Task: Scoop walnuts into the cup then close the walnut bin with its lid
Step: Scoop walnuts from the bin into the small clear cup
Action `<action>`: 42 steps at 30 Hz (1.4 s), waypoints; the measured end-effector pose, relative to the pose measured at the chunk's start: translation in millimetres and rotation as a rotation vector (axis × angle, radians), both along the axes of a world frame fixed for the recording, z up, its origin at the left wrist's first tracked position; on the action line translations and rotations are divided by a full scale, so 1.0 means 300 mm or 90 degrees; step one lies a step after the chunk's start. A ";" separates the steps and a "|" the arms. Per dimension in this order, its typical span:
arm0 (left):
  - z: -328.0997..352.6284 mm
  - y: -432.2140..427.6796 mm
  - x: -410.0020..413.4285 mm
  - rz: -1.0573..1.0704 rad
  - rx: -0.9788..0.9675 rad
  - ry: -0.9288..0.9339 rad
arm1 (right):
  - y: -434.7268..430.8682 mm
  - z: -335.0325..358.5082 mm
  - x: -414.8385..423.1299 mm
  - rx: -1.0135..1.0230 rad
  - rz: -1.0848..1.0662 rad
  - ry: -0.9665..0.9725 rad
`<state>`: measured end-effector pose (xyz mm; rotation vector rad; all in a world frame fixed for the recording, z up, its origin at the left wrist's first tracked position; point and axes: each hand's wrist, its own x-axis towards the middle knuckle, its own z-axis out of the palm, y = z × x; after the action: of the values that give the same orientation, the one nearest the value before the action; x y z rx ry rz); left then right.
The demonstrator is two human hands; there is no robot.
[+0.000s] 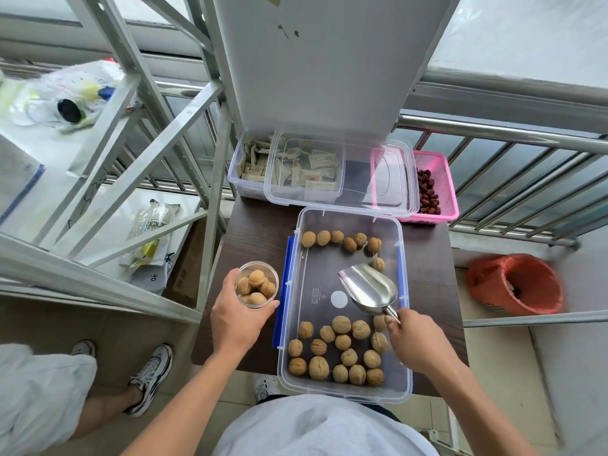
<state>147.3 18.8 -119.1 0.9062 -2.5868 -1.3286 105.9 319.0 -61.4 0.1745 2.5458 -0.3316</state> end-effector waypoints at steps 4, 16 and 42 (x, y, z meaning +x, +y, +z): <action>-0.005 -0.002 0.002 0.002 0.005 -0.004 | -0.028 -0.043 -0.043 0.041 -0.025 -0.051; 0.009 -0.003 0.013 -0.004 0.010 -0.019 | -0.225 -0.122 -0.211 -0.096 -0.108 -0.002; 0.049 0.018 -0.009 -0.053 0.028 0.014 | -0.170 0.285 0.023 -0.154 0.230 0.019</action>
<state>144.7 24.2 -104.6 0.7937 -2.6149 -1.4124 112.8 268.0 24.2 -0.3792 2.4770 -0.4957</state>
